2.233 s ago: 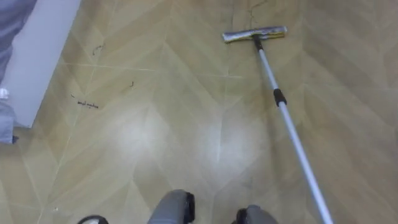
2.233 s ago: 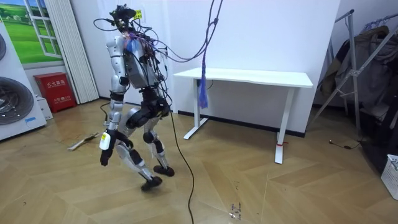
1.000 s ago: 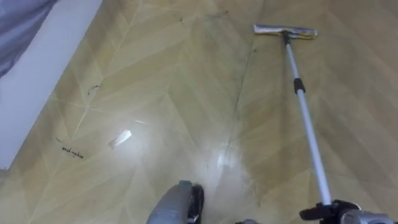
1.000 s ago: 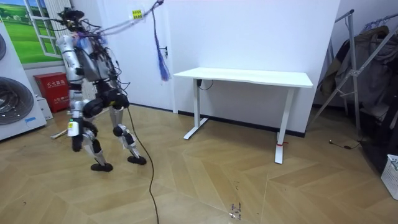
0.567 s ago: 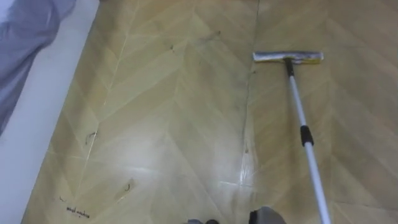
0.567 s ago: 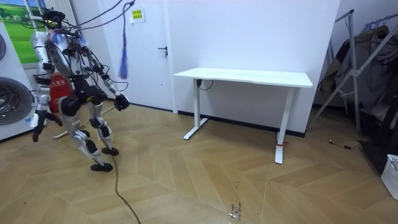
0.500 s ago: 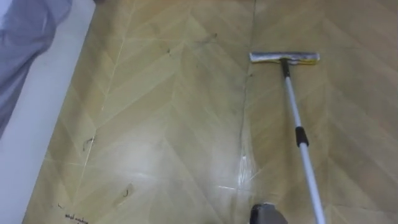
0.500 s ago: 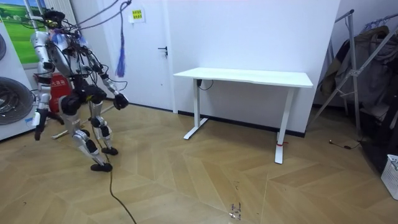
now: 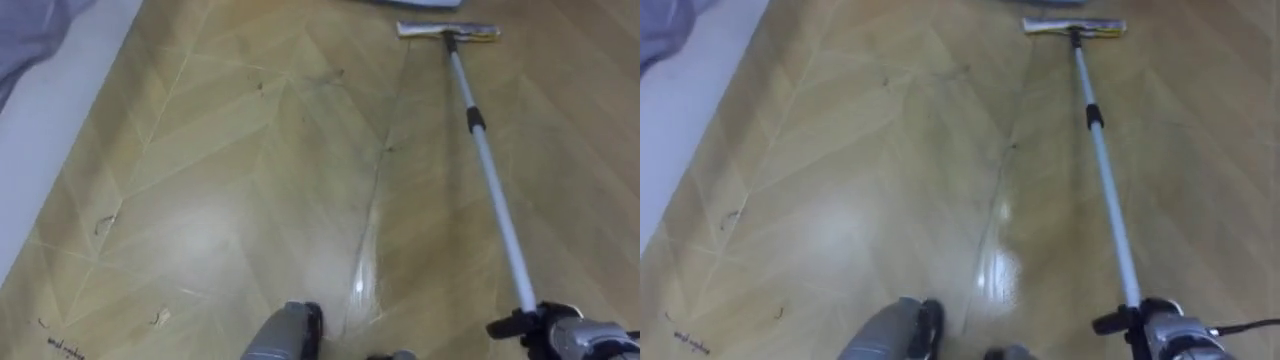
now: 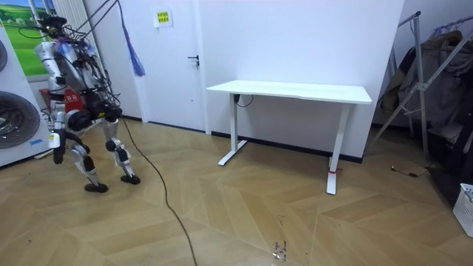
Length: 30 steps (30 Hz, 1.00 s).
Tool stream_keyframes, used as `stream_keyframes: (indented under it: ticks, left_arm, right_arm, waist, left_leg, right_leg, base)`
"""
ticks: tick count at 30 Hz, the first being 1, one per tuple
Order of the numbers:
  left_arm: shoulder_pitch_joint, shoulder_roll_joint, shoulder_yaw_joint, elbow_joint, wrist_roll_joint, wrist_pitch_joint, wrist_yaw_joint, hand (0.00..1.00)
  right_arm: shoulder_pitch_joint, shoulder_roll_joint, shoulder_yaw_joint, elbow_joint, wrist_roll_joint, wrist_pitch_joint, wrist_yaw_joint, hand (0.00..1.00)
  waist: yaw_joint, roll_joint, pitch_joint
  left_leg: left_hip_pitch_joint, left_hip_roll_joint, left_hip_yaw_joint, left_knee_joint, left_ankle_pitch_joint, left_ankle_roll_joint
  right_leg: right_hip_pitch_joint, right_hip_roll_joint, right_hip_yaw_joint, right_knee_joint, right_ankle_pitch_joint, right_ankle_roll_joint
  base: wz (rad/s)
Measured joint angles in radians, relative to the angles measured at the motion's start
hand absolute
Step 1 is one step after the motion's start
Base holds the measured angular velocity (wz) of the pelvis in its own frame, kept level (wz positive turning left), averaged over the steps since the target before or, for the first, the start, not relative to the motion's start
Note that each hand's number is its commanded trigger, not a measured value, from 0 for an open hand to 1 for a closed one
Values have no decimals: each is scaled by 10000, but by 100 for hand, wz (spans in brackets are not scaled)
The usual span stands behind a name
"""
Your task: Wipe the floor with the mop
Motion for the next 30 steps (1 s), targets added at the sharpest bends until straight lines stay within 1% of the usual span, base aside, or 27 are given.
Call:
stream_keyframes:
  ticks: [1,2,3,4,5,6,7,8,9,10,11,12,13,14,15,16,17,18,20,22,24,25,26,27,28,29,30]
  left_arm:
    - [-89,-32,-13,45,-24,-9,-121,0]
    - [-131,-42,-9,66,-69,-7,-176,0]
    - [-236,-43,-2,49,-65,-29,-206,0]
    - [-383,-88,13,80,-46,-82,-208,0]
    - [-479,-115,18,111,-46,-122,-207,0]
    - [-532,-173,18,78,-49,-188,-197,0]
    - [-543,-281,26,46,48,-214,-189,0]
    - [-549,-320,22,20,81,-216,-176,0]
    - [-559,-382,24,4,91,-227,-140,0]
    - [-529,-413,0,2,84,-213,-112,0]
    - [-479,-413,-2,7,68,-200,-98,0]
    - [-389,-419,1,5,78,-157,-88,0]
    - [-258,-432,-4,5,78,-120,-52,0]
    - [-201,-438,-3,5,79,-116,-6,0]
    - [-143,-474,-5,17,73,-91,55,0]
    - [-39,-493,-6,-9,43,-83,65,0]
    - [-21,-497,7,6,32,-50,67,0]
    - [-33,-495,23,31,-1,48,111,0]
    - [-57,-495,25,55,-253,80,137,0]
    - [-96,-508,28,94,-438,82,245,0]
    - [-272,-506,75,314,-471,78,307,0]
    - [-389,-496,110,496,-468,59,309,0]
    - [-463,-488,110,586,-464,49,309,0]
    - [-554,-450,107,701,-465,35,310,0]
    - [-554,-391,105,672,-463,37,312,0]
    - [-540,-363,106,646,-451,38,317,0]
    - [-458,-300,120,568,-396,56,354,0]
  right_arm:
    - [341,-55,11,21,190,0,58,100]
    - [560,-72,20,23,291,-3,83,100]
    - [934,-76,10,61,296,-9,135,100]
    - [1274,-106,6,255,287,-16,166,100]
    - [1456,-109,10,428,266,-20,148,100]
    - [1861,-99,29,665,172,-4,23,100]
    - [2347,-93,29,724,154,-7,-144,100]
    - [2569,-68,25,737,138,-7,-205,100]
    - [2925,11,1,736,120,-6,-283,100]
    - [3229,133,-19,726,116,-6,-351,100]
    - [3390,229,-18,714,107,-8,-405,100]
    - [3746,450,-16,713,103,-12,-469,100]
    - [4011,629,4,712,103,-11,-471,100]
    - [4104,707,11,708,104,-11,-471,100]
    - [4303,829,15,684,105,-11,-472,100]
    - [4336,908,8,605,-11,21,-470,100]
    - [4332,939,-19,514,-126,81,-469,100]
    - [4278,990,-125,417,-279,174,-462,100]
    - [3961,988,-286,403,-530,340,-469,100]
    - [3335,913,-297,439,-864,661,-509,100]
    - [2809,883,-512,442,-1140,669,-610,100]
    - [2429,863,-655,434,-1173,651,-651,100]
    - [2271,853,-655,444,-1151,629,-659,100]
    - [2090,855,-650,434,-1069,526,-657,100]
    - [1916,865,-644,418,-825,401,-600,100]
    - [1864,879,-636,404,-721,366,-559,100]
    - [1862,957,-575,443,-575,451,-401,100]
  waist:
    - [-89,23,-1]
    - [-90,43,-5]
    - [-129,67,-15]
    - [-255,202,-66]
    - [-325,254,-89]
    - [-391,343,-140]
    - [-518,605,-258]
    - [-599,703,-270]
    - [-765,904,-245]
    - [-949,964,-214]
    - [-1041,979,-217]
    - [-1237,977,-217]
    - [-1293,950,-240]
    - [-1314,923,-245]
    - [-1387,884,-246]
    - [-1368,901,-251]
    - [-1368,900,-250]
    - [-1451,858,-228]
    - [-1505,766,-199]
    - [-1506,693,-132]
    - [-1493,683,-95]
    - [-1485,608,-44]
    - [-1487,607,-44]
    - [-1486,539,0]
    - [-1483,504,22]
    - [-1438,478,12]
    - [-1249,354,-21]
  left_leg:
    - [228,-122,117,120,-121,246]
    - [323,-163,152,210,-229,404]
    - [448,-303,164,383,-492,546]
    - [552,-468,132,563,-758,669]
    - [655,-553,142,582,-869,735]
    - [876,-739,163,541,-1057,842]
    - [1030,-799,76,512,-1229,924]
    - [1120,-820,50,441,-1277,953]
    - [1308,-838,49,239,-1305,986]
    - [1474,-835,48,-26,-1307,992]
    - [1597,-834,48,-164,-1306,990]
    - [1914,-824,48,-450,-1306,976]
    - [2210,-812,41,-717,-1330,902]
    - [2336,-803,52,-810,-1356,852]
    - [2610,-763,33,-949,-1416,741]
    - [2914,-582,12,-1161,-1465,587]
    - [3048,-517,-32,-1276,-1463,525]
    - [3301,-396,-62,-1510,-1430,445]
    - [3651,-305,-66,-1847,-1380,353]
    - [4034,-202,-104,-2051,-1401,244]
    - [4295,-92,-107,-2128,-1446,173]
    - [4445,-70,-155,-2192,-1447,146]
    - [4506,-65,-194,-2202,-1456,127]
    - [4675,-74,-314,-2241,-1464,86]
    - [4859,-68,-378,-2278,-1481,42]
    - [4968,-42,-426,-2355,-1472,8]
    - [5255,0,-474,-2603,-1416,-77]
  right_leg:
    - [283,-147,10,6,-164,164]
    - [374,-204,36,80,-190,213]
    - [434,-344,65,514,-148,293]
    - [351,-484,139,1148,8,582]
    - [263,-555,224,1465,125,775]
    - [17,-627,452,2138,494,966]
    - [-261,-580,665,2711,981,1011]
    - [-402,-563,792,2819,1053,1066]
    - [-891,-548,975,2859,1016,1095]
    - [-1427,-584,945,2555,1013,1103]
    - [-1637,-599,945,2228,1019,1098]
    - [-1841,-625,975,1175,1085,1040]
    - [-1875,-655,985,-224,1496,916]
    - [-1868,-673,952,-782,1962,912]
    - [-1743,-675,873,-1207,2767,914]
    - [-1410,-431,757,-1575,2883,725]
    - [-1236,-359,705,-1761,2930,676]
    - [-949,-230,626,-2031,2982,619]
    - [-644,-104,564,-2241,2985,550]
    - [-294,38,543,-2442,2949,468]
    - [-22,136,489,-2530,2908,400]
    - [125,144,401,-2564,2872,348]
    - [201,144,359,-2558,2831,329]
    - [397,150,264,-2586,2768,293]
    - [650,172,137,-2667,2713,254]
    - [769,205,103,-2740,2705,240]
    - [1037,288,101,-2962,2716,217]
  base:
    - [43]
    - [29]
    - [22]
    - [22]
    - [24]
    - [13]
    - [7]
    - [0]
    - [-5]
    - [-8]
    - [-7]
    - [-4]
    - [-7]
    - [-8]
    - [-23]
    - [-26]
    - [-24]
    - [-7]
    - [-2]
    - [-7]
    - [-2]
    - [6]
    - [17]
    - [26]
    - [26]
    - [20]
    - [8]
